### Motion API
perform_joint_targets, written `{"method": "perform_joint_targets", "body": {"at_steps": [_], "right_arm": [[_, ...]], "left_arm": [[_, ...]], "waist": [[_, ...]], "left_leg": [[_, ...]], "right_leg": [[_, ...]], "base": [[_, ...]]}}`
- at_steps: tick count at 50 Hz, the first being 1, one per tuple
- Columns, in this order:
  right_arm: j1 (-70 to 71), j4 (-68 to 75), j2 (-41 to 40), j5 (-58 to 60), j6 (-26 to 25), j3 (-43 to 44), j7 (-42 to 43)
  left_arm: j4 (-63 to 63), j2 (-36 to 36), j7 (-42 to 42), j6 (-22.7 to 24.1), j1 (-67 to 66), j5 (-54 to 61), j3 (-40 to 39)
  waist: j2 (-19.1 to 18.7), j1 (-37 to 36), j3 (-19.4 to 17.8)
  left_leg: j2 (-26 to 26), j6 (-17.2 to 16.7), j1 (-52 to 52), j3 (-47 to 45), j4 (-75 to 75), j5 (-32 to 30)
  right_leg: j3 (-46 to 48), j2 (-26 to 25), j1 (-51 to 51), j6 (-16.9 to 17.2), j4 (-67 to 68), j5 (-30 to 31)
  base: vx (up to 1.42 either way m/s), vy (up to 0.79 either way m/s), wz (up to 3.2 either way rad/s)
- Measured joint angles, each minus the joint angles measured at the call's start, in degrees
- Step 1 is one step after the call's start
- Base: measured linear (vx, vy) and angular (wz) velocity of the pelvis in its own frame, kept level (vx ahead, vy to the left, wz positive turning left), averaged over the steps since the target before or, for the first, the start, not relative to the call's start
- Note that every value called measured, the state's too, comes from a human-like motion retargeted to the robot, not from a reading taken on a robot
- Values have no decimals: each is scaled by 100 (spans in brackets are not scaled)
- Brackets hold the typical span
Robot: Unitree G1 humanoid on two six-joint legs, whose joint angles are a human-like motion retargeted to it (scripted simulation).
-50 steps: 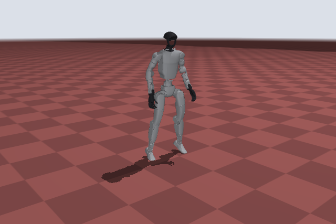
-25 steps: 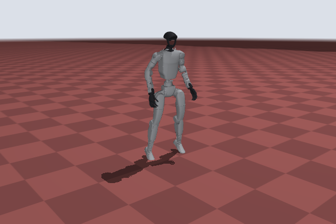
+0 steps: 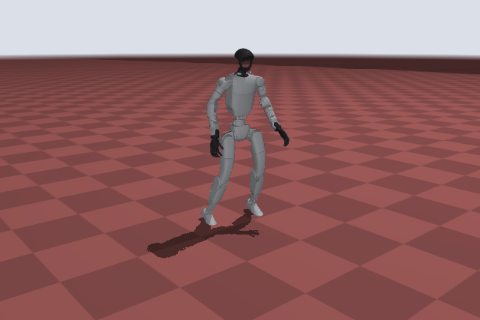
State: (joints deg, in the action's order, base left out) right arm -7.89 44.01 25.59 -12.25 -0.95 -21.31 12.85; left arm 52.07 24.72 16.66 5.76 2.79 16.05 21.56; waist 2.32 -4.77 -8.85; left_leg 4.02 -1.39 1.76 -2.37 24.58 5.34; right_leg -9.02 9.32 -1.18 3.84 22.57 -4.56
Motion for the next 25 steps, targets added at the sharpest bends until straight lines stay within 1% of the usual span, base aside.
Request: {"method": "perform_joint_targets", "body": {"at_steps": [1, 2, 3, 4, 5, 8, 10, 13, 15, 16, 17, 18, 19, 20, 21, 22, 23, 24, 25], "right_arm": [[-176, -73, -10, 53, -5, 32, -203], [-322, -99, -32, 119, -18, 62, -385], [-411, -30, -81, 210, -47, 90, -528], [-464, 52, -132, 289, -85, 116, -607], [-499, 141, -184, 363, -128, 142, -654], [-414, 357, -302, 418, -250, 224, -553], [-363, 476, -347, 376, -291, 244, -488], [-305, 565, -344, 290, -271, 171, -468], [-296, 493, -286, 298, -241, 120, -483], [-268, 414, -229, 320, -241, 105, -500], [-216, 346, -167, 333, -247, 88, -502], [-115, 299, -98, 325, -267, 68, -477], [55, 327, -39, 273, -278, 38, -401], [259, 393, 15, 198, -284, 2, -301], [432, 530, 20, 83, -224, -20, -64], [552, 627, 14, -14, -166, -23, 157], [565, 646, -17, -76, -109, 10, 347], [475, 517, -56, -100, -68, 61, 474], [334, 314, -101, -106, -33, 121, 571]], "left_arm": [[-17, -34, -193, 45, -212, -186, -50], [-30, -68, -378, 85, -411, -356, -121], [-32, -102, -547, 113, -585, -493, -231], [-51, -128, -639, 113, -734, -542, -350], [-77, -150, -691, 100, -872, -546, -474], [-120, -180, -622, 7, -1001, -237, -729], [-86, -180, -574, -15, -981, -69, -751], [-43, -145, -516, -17, -877, -83, -618], [-124, -139, -492, -27, -849, -181, -561], [-215, -143, -485, -46, -838, -205, -570], [-305, -144, -463, -67, -812, -195, -581], [-393, -137, -413, -94, -759, -117, -596], [-427, -129, -325, -119, -661, 12, -606], [-435, -121, -218, -142, -542, 168, -615], [-325, -136, -58, -139, -457, 336, -630], [-207, -168, 99, -139, -403, 505, -657], [-72, -235, 248, -147, -412, 675, -709], [41, -332, 361, -141, -456, 822, -778], [145, -444, 455, -129, -517, 959, -856]], "waist": [[2, -12, 189], [3, -13, 350], [4, 8, 452], [-1, 38, 496], [-7, 73, 510], [-8, 152, 180], [-13, 115, -66], [-54, -96, -258], [-100, -228, -347], [-134, -254, -440], [-164, -268, -554], [-185, -260, -712], [-182, -238, -893], [-168, -211, -1085], [-123, -190, -1122], [-78, -174, -1111], [-33, -169, -1002], [23, -177, -820], [83, -191, -602]], "left_leg": [[4, -268, -147, 53, -660, -936], [25, -535, -276, 61, -1234, -1712], [78, -802, -368, -23, -1637, -2170], [135, -965, -440, -159, -1877, -2336], [193, -1075, -502, -322, -2035, -2358], [178, -1059, -691, -303, -2064, -2326], [118, -1011, -772, -51, -1961, -2215], [88, -912, -815, 347, -1884, -1868], [56, -890, -829, 685, -1903, -1770], [35, -879, -850, 807, -1852, -1652], [17, -823, -873, 873, -1727, -1378], [3, -677, -896, 827, -1457, -792], [-22, -444, -829, 759, -922, 50], [-52, -168, -717, 681, -256, 1020], [-87, 230, -401, 676, 525, 1747], [-117, 572, -108, 673, 1159, 2283], [-139, 804, 143, 671, 1501, 2433], [-153, 829, 304, 621, 1475, 2236], [-162, 749, 421, 546, 1266, 1866]], "right_leg": [[-90, 2, 193, 326, -783, 1119], [-130, 14, 347, 630, -1437, 2070], [-69, 46, 422, 888, -1832, 2681], [79, 79, 463, 992, -2028, 2928], [269, 111, 488, 1019, -2125, 2993], [357, 81, 644, 842, -2056, 2833], [285, 39, 723, 763, -1954, 2627], [376, 41, 650, 675, -1766, 2190], [235, 7, 586, 695, -1719, 2179], [134, -16, 603, 677, -1666, 2105], [68, -26, 626, 612, -1540, 1838], [74, -8, 663, 450, -1265, 1186], [119, 26, 613, 238, -726, 251], [183, 69, 520, -1, -55, -826], [219, 89, 224, -336, 724, -1681], [246, 105, -56, -627, 1358, -2325], [255, 113, -301, -828, 1702, -2547], [253, 132, -487, -843, 1713, -2372], [247, 157, -642, -765, 1557, -1999]], "base": [[27, -4, -2], [23, -5, 8], [19, -4, 12], [15, -4, 14], [10, -3, 13], [2, -1, 4], [0, 0, 0], [4, 2, -20], [6, 3, -28], [0, 0, 0], [0, 0, 0], [0, 0, 0], [-4, 4, 18], [-5, 3, 20], [-3, 2, 18], [0, 0, 0], [7, 1, 4], [13, 2, -4], [19, 2, -15]]}}
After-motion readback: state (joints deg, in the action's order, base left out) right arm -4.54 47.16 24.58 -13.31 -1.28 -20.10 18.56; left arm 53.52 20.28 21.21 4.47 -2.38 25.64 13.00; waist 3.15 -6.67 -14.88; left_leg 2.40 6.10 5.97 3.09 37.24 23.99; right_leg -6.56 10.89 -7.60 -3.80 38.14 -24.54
